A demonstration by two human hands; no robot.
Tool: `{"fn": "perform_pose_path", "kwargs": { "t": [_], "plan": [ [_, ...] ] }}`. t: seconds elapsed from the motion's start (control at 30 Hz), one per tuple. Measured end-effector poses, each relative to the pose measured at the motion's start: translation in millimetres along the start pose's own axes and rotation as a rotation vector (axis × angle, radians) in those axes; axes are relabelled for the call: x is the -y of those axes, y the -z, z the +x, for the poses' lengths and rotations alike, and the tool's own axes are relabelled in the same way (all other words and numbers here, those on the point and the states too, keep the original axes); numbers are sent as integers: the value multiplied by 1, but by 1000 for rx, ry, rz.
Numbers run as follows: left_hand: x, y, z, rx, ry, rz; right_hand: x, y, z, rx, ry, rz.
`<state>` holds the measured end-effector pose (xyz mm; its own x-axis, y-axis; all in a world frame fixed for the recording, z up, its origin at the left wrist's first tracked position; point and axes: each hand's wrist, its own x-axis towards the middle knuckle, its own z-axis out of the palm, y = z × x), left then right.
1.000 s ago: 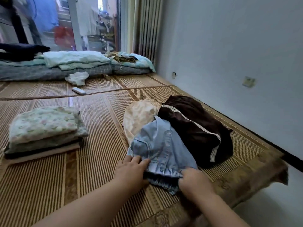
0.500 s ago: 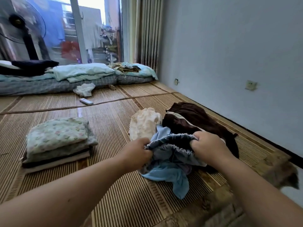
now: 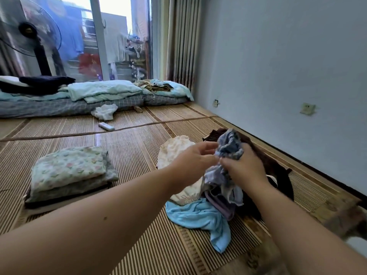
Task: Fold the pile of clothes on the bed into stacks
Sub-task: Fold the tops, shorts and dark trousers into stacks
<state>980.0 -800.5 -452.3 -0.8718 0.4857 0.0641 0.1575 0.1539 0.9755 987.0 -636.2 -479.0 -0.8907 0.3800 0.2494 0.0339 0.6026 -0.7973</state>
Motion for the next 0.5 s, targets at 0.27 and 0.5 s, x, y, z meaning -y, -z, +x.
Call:
{"fn": "perform_pose_path", "kwargs": {
  "t": [0.27,0.5],
  "plan": [
    [93,29,35,-164,250,358,-43,51,111,-190,-103,-285],
    [166,13,79,84,279,907,-112,5,143,0,-116,-606]
  ]
}}
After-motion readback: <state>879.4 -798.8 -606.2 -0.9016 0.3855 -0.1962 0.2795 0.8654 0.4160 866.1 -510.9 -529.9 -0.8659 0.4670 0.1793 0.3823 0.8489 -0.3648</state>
